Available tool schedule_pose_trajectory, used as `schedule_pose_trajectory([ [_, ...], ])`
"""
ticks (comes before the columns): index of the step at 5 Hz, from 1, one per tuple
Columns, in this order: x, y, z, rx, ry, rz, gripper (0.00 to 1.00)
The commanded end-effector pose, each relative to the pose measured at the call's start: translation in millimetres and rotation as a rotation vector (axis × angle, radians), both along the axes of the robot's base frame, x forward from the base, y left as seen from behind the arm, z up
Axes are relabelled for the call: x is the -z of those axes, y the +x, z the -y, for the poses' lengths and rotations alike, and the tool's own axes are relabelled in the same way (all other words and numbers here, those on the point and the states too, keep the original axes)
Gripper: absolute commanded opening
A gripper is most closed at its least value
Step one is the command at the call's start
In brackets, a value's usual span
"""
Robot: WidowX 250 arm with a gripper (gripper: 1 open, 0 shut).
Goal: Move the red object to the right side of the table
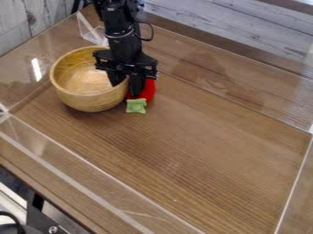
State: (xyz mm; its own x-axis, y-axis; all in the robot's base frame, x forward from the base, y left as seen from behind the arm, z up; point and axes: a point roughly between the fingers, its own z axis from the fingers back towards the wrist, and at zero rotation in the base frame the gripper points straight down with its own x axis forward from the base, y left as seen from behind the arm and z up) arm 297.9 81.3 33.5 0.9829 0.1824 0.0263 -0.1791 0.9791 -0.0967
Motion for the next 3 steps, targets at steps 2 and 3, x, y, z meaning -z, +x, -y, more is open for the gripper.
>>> schedule_pose_trajectory([
  [2, -18.6, -4.4, -7.6, 0.067, 0.002, 0.033, 0.00],
  [3, -19.8, -8.2, -11.5, 0.106, -0.002, 0.030, 0.00],
])
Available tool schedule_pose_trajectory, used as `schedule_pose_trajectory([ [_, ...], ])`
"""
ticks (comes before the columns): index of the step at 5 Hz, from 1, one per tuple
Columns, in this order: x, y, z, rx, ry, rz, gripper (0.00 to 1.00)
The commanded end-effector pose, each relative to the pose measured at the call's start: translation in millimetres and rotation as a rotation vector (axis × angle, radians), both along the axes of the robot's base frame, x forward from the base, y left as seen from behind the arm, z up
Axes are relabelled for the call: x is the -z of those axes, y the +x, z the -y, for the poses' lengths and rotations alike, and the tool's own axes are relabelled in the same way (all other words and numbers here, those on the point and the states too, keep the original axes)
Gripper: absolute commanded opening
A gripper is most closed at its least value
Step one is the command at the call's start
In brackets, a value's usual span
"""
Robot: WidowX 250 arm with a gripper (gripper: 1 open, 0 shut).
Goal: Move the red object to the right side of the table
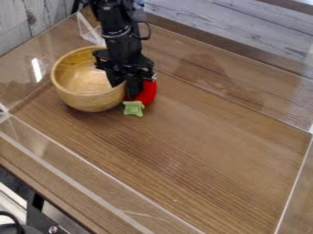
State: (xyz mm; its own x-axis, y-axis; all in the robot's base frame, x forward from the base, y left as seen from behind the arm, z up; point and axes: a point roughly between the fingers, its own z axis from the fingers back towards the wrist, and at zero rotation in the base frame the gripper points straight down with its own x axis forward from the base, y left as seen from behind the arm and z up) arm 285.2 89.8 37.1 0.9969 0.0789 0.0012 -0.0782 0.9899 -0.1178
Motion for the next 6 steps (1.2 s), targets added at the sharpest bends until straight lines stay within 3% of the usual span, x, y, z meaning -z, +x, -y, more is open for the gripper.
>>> schedule_pose_trajectory([
  [1, -20.9, 1.2, -3.5, -0.037, 0.018, 0.049, 0.00],
  [3, -32.5, -2.3, -2.3, -0.108, 0.015, 0.050, 0.00],
  [5, -34.3, -13.6, 12.6, -0.137, 0.012, 0.055, 0.00],
  [6, -53.0, -12.9, 14.0, -0.176, 0.009, 0.061, 0.00],
])
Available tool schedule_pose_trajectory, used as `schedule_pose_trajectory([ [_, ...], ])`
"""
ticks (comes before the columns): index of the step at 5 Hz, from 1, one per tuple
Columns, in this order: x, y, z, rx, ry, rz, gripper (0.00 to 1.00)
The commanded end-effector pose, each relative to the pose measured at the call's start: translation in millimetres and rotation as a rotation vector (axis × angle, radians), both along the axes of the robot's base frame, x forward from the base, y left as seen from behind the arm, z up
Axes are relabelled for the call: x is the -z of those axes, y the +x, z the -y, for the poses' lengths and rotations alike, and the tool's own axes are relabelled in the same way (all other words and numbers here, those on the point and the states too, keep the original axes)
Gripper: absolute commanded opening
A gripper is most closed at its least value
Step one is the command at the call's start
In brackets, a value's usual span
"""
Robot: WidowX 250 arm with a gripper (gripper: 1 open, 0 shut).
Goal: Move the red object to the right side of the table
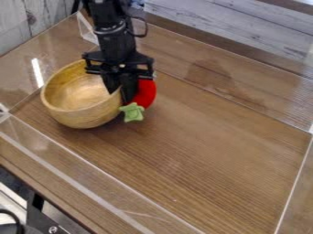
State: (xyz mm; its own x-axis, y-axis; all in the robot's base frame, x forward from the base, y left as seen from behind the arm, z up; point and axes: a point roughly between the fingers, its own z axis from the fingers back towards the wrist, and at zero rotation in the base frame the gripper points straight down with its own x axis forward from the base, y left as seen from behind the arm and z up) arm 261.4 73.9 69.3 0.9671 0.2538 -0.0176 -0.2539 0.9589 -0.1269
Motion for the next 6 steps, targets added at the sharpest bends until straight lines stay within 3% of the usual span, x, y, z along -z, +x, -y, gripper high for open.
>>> schedule_pose_trajectory([
  [1, -40.6, 13.8, 0.8, -0.028, 0.029, 0.084, 0.00],
  [2, -44.5, 22.3, 3.2, -0.011, 0.026, 0.095, 0.00],
  [3, -46.6, 31.4, 21.0, 0.011, 0.018, 0.106, 0.00],
  [5, -44.7, 54.5, 18.4, 0.106, 0.020, 0.120, 0.00],
  [6, -53.2, 50.5, 4.9, 0.070, 0.025, 0.123, 0.00],
])
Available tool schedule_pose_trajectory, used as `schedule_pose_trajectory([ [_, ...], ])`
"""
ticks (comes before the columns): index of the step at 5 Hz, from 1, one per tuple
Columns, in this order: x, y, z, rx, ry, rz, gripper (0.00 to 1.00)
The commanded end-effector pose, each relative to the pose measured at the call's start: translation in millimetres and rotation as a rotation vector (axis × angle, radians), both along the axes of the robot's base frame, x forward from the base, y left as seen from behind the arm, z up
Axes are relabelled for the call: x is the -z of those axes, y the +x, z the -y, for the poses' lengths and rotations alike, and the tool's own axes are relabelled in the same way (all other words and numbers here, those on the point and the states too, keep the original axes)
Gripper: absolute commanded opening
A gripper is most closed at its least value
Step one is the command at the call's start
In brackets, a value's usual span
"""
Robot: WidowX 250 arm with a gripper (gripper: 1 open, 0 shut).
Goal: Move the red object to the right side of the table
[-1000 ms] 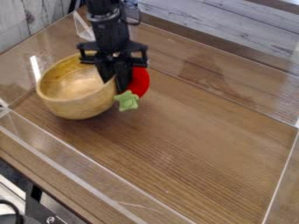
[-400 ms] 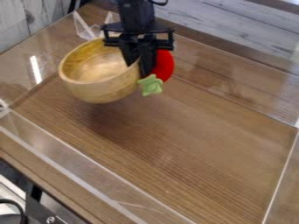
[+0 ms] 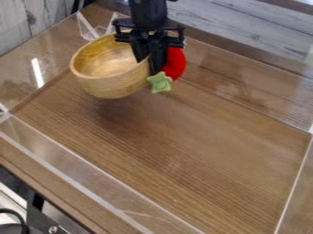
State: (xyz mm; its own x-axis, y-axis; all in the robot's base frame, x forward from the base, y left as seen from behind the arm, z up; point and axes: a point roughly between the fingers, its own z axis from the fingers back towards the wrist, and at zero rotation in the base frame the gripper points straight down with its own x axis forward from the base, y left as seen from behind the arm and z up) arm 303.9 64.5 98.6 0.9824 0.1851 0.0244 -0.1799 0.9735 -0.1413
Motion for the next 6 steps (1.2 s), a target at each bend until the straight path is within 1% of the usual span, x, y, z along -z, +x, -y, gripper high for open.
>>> schedule_pose_trajectory([
  [1, -32.3, 2.7, -16.6, -0.039, 0.032, 0.081, 0.00],
  [2, -43.8, -2.1, -13.8, 0.000, 0.016, 0.102, 0.00],
  [3, -56.2, -1.4, -7.2, -0.017, -0.002, 0.125, 0.00],
  [4, -63.2, -0.6, 1.3, -0.032, -0.017, 0.137, 0.00],
  [6, -98.0, 5.8, 29.4, -0.139, -0.047, 0.149, 0.00],
])
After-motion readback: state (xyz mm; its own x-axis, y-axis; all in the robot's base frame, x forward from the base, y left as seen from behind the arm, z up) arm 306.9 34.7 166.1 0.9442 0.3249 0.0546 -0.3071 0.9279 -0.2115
